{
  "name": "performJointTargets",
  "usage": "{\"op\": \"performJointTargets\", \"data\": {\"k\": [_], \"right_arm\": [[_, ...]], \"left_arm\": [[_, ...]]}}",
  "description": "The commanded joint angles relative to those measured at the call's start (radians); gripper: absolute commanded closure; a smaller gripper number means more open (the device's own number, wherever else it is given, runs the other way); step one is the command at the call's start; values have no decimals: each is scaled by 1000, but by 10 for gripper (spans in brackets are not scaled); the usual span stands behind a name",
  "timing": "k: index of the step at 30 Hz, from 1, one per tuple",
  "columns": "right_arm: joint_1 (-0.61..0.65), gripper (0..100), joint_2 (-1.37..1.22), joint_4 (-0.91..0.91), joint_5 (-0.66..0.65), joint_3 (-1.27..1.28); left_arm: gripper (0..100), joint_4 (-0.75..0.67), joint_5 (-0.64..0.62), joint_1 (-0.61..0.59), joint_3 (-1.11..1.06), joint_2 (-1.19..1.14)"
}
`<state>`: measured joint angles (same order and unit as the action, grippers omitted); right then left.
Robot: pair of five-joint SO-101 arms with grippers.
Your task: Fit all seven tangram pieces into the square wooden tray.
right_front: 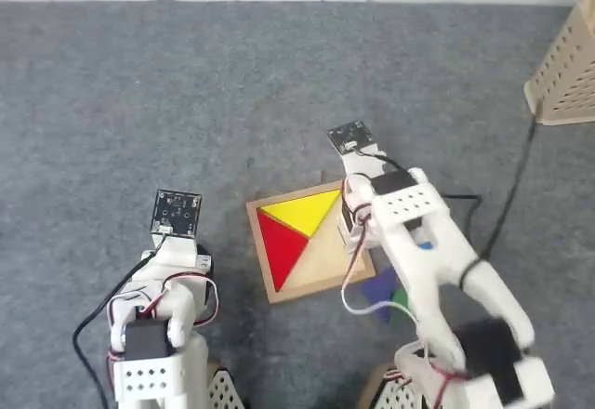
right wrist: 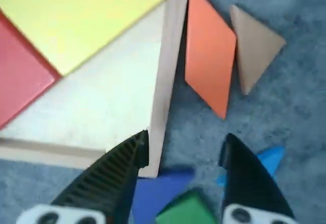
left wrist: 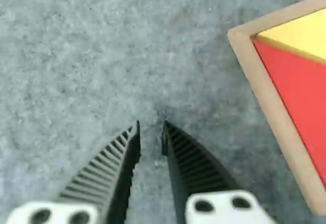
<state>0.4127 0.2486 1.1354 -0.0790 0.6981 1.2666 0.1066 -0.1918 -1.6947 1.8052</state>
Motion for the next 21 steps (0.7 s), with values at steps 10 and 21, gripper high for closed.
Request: {"op": "performJointTargets", "data": {"k": [10,21], "right_arm": [[-137,760,122,58,-176,86],[-13,757,142,5,-244,259]], "left_arm": [[929,0,-8,2,8,23],[929,0,-8,2,8,23]]}}
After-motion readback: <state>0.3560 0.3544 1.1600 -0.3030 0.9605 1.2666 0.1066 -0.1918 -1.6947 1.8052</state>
